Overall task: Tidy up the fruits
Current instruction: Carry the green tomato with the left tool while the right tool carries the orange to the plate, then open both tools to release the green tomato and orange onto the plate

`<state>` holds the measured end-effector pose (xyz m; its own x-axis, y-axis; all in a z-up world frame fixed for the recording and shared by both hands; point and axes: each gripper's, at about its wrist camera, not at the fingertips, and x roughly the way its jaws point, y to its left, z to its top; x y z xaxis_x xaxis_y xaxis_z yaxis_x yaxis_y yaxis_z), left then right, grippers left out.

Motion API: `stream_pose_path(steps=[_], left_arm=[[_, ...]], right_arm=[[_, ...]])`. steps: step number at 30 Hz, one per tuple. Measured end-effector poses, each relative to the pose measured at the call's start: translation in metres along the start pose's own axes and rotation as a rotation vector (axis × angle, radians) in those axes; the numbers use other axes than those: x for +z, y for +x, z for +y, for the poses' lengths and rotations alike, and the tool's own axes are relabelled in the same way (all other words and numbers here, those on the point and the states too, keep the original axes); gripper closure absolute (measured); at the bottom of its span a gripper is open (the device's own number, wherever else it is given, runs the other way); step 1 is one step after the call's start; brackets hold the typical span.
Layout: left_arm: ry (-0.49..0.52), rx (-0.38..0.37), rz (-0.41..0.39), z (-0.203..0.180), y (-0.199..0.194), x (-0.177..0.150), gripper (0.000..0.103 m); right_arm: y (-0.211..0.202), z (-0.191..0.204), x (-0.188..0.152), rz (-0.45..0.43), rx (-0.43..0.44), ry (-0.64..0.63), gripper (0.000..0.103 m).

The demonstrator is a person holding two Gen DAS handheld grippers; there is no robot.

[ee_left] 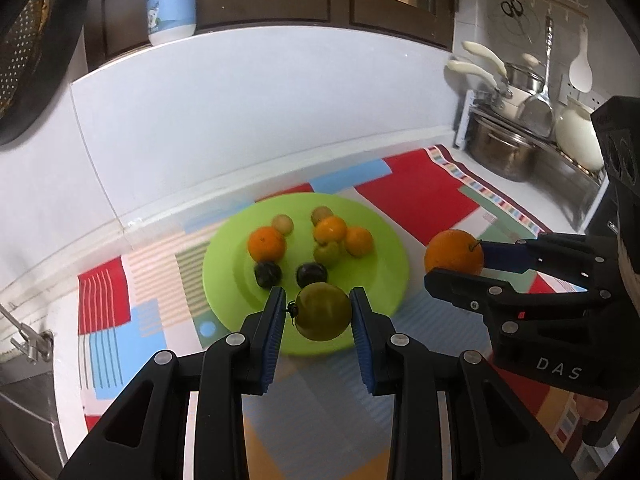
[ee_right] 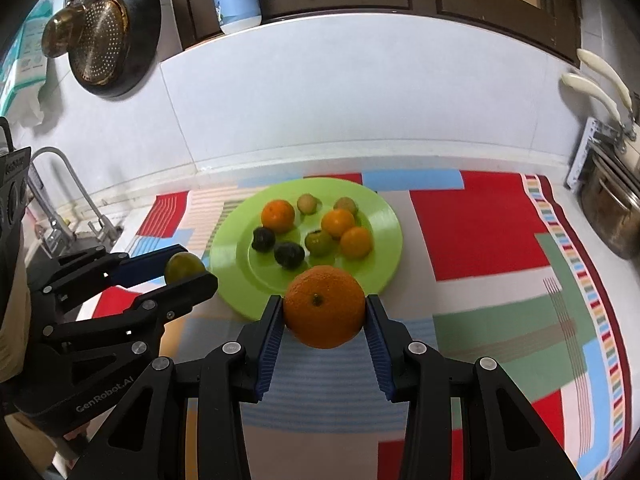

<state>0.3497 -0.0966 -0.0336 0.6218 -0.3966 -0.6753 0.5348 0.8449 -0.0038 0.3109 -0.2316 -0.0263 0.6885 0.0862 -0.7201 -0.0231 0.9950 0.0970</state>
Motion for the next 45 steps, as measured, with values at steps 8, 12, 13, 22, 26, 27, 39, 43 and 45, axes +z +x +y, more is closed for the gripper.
stream_pose_path(steps=[8,12,13,22,26,27,39,43,45], left_arm=[[-0.02,0.022,0.007,0.015,0.025,0.009,0.07],[-0.029,0.03,0.029,0.021,0.04,0.007,0.07],[-0.033,0.031,0.037,0.023,0.044,0.006,0.07],[-0.044,0.023,0.094,0.029,0.073,0.0,0.07],[-0.049,0.013,0.113,0.03,0.083,-0.001,0.07],[-0.048,0.014,0.116,0.03,0.085,-0.002,0.07],[-0.061,0.045,0.103,0.033,0.078,0.0,0.06],[-0.078,0.075,0.087,0.033,0.062,-0.001,0.06],[-0.09,0.091,0.07,0.033,0.048,-0.002,0.059]], right_arm=[[0.033,-0.002,0.019,0.03,0.022,-0.023,0.062],[0.05,-0.003,0.023,0.054,0.028,-0.039,0.062],[0.055,-0.003,0.023,0.061,0.029,-0.043,0.062],[0.085,-0.006,0.023,0.106,0.044,-0.056,0.062],[0.096,-0.008,0.023,0.12,0.048,-0.061,0.062],[0.098,-0.008,0.023,0.122,0.047,-0.062,0.062],[0.104,-0.012,0.021,0.11,0.02,-0.06,0.049],[0.09,-0.01,0.021,0.084,0.013,-0.061,0.049],[0.08,-0.009,0.02,0.07,0.016,-0.052,0.049]])
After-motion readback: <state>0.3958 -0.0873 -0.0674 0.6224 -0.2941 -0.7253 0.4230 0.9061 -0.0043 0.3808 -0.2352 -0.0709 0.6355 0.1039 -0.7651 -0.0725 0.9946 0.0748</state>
